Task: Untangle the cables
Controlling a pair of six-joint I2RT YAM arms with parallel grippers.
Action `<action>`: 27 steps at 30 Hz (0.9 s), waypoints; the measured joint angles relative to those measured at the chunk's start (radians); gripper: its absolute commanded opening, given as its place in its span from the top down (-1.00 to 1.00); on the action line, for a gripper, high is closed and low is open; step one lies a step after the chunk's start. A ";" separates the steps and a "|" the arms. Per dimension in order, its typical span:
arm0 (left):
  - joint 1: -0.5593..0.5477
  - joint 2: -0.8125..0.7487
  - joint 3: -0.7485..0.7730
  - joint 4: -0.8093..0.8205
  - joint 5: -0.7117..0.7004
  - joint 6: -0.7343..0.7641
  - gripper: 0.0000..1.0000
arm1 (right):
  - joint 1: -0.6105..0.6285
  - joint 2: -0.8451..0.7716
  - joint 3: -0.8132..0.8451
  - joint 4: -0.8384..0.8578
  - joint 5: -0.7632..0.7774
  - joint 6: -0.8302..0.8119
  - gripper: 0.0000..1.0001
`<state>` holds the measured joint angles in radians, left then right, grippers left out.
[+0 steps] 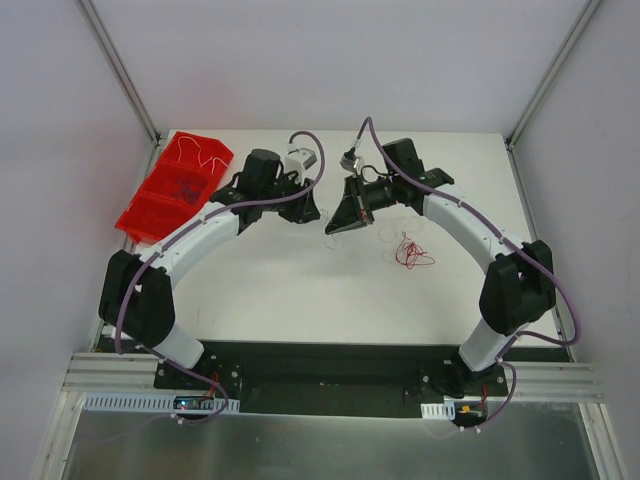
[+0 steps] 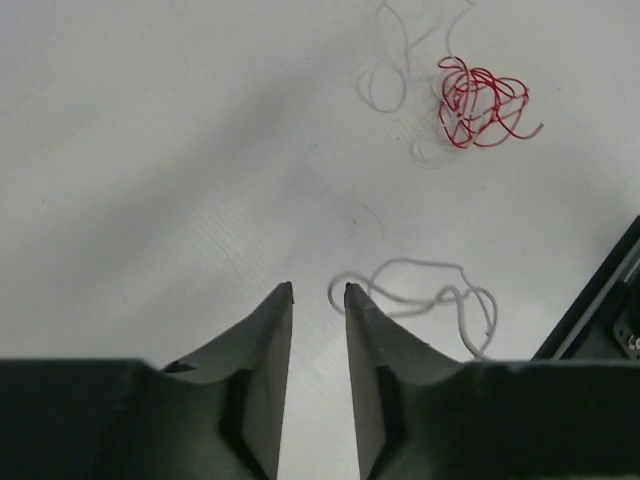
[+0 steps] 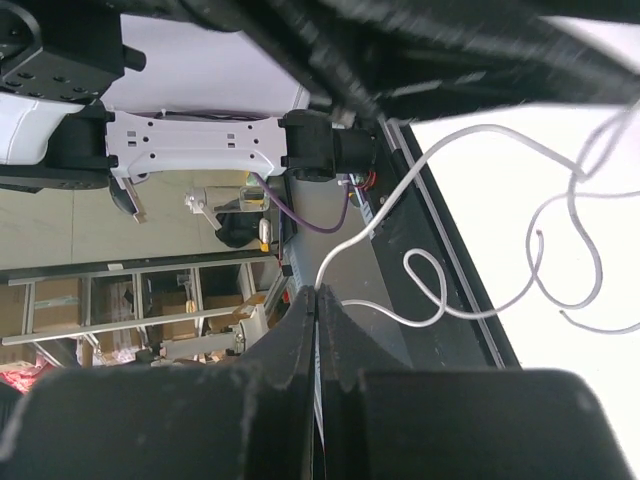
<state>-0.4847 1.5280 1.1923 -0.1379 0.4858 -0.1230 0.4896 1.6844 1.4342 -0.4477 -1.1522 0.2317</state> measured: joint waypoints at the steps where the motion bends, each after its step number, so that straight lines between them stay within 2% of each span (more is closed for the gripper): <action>1: 0.002 0.010 0.006 -0.006 -0.024 0.000 0.73 | 0.000 -0.001 0.000 0.000 0.000 0.002 1.00; 4: 0.019 0.031 0.020 -0.037 -0.080 -0.006 1.00 | 0.000 -0.012 0.000 -0.002 0.001 0.004 1.00; 10: 0.092 0.029 0.025 -0.088 -0.129 -0.029 1.00 | 0.000 -0.034 0.011 -0.071 0.040 -0.045 1.00; 15: 0.116 -0.010 0.023 -0.119 -0.150 -0.037 1.00 | 0.000 -0.034 0.085 -0.258 0.248 -0.158 1.00; 16: 0.128 -0.023 0.023 -0.127 -0.145 -0.042 0.85 | 0.000 -0.034 0.095 -0.280 0.278 -0.175 0.99; 18: 0.163 -0.039 0.023 -0.132 -0.082 -0.047 0.42 | 0.000 -0.034 0.108 -0.321 0.317 -0.211 1.00; 20: 0.207 -0.040 0.024 -0.131 0.032 -0.053 -0.05 | -0.001 -0.034 0.109 -0.342 0.315 -0.227 1.00; 21: 0.227 -0.032 0.025 -0.131 0.095 -0.058 -0.18 | -0.002 -0.034 0.109 -0.348 0.297 -0.231 1.00; 22: 0.237 -0.018 0.027 -0.129 0.158 -0.066 -0.28 | -0.002 -0.034 0.109 -0.349 0.270 -0.233 1.00; 27: 0.207 0.112 0.024 -0.072 0.450 -0.150 -0.26 | -0.002 -0.034 0.109 -0.301 0.159 -0.202 1.00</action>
<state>-0.2775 1.6398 1.2160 -0.2096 0.9356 -0.2729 0.4881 1.6505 1.5429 -0.7490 -0.9932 0.0299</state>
